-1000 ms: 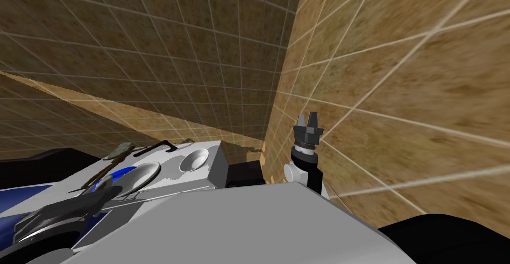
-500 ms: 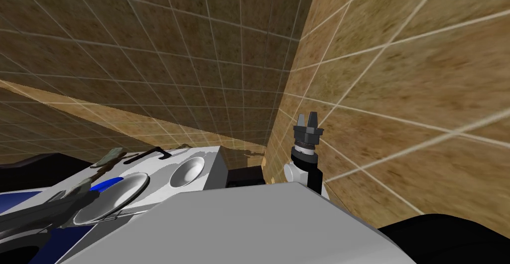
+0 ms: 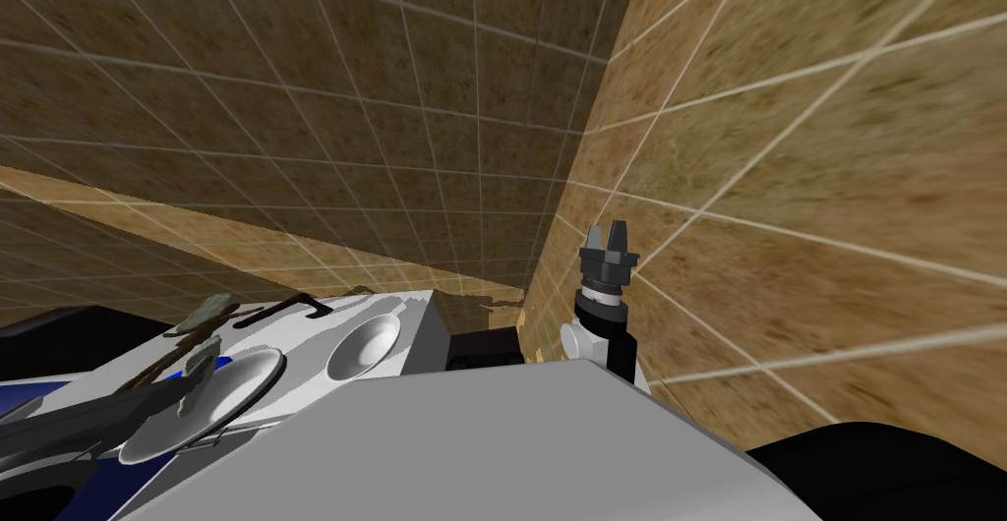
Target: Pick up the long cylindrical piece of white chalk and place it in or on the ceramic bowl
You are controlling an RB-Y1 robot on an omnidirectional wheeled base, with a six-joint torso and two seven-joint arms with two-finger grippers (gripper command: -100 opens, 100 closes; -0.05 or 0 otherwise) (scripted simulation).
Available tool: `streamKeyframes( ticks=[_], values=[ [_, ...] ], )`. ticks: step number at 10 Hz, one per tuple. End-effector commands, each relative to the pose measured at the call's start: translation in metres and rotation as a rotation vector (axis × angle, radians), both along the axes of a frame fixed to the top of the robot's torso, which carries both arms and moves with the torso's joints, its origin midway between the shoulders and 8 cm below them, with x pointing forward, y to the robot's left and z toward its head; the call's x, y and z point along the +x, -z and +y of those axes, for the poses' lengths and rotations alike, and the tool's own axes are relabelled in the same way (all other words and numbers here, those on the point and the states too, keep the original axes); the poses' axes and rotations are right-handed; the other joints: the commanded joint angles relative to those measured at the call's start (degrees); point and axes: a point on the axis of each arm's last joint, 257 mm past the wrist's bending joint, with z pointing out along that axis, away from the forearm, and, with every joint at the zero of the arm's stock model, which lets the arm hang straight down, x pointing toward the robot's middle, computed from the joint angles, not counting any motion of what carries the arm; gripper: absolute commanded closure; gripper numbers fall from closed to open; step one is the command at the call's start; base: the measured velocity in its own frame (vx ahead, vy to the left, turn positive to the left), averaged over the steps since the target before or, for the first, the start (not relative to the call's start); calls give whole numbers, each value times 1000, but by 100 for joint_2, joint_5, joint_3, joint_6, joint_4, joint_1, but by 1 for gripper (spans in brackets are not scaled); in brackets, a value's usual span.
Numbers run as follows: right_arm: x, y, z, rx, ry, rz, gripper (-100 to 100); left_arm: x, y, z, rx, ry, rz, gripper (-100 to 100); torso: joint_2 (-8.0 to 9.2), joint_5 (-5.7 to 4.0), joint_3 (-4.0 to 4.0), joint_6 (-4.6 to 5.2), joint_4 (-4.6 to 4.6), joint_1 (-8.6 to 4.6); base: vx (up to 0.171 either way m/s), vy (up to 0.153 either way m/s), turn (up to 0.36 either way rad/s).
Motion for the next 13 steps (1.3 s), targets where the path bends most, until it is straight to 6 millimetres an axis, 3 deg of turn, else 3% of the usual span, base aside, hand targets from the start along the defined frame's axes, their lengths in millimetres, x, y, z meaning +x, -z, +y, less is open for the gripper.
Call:
streamKeyframes(
  ticks=[1, 2, 3, 7, 9, 10, 13],
  values=[
    [0, 0, 0, 0, 0, 0, 0, 0, 0, 0, 0, 0, 0, -100, 0, 0, 0, 0, 0, 0, 0, 0, 0],
    [0, 0, 0, 0, 0, 0, 0, 0, 0, 0, 0, 0, 0, 0, 1, 0, 1, 0, 0, 0, 0, 0, 0],
    [0, 0, 0, 0, 0, 0, 0, -6, -11, 3, 0, 1, -1, -100, 2, 0, 1, 0, 0, 0, 22, -12, 24],
    [0, 0, 0, 0, 0, 0, 0, -20, -50, 8, 0, 17, -2, -100, -19, -3, -11, -1, -4, -9, 60, -22, 37],
    [0, 0, 0, 0, 0, 0, 0, -19, -52, 8, 3, 16, -5, -100, -21, -3, -13, 1, -5, -11, 42, -16, 20],
    [0, 0, 0, 0, 0, 0, 0, -19, -52, 8, 1, 17, -3, 0, -12, -1, -7, 1, -3, -5, 0, 0, 0],
    [0, 0, 0, 0, 0, 0, 0, -19, -52, 8, 1, 17, -3, 0, 1, 1, 1, 1, 0, 0, 0, 0, 0]
  ],
)
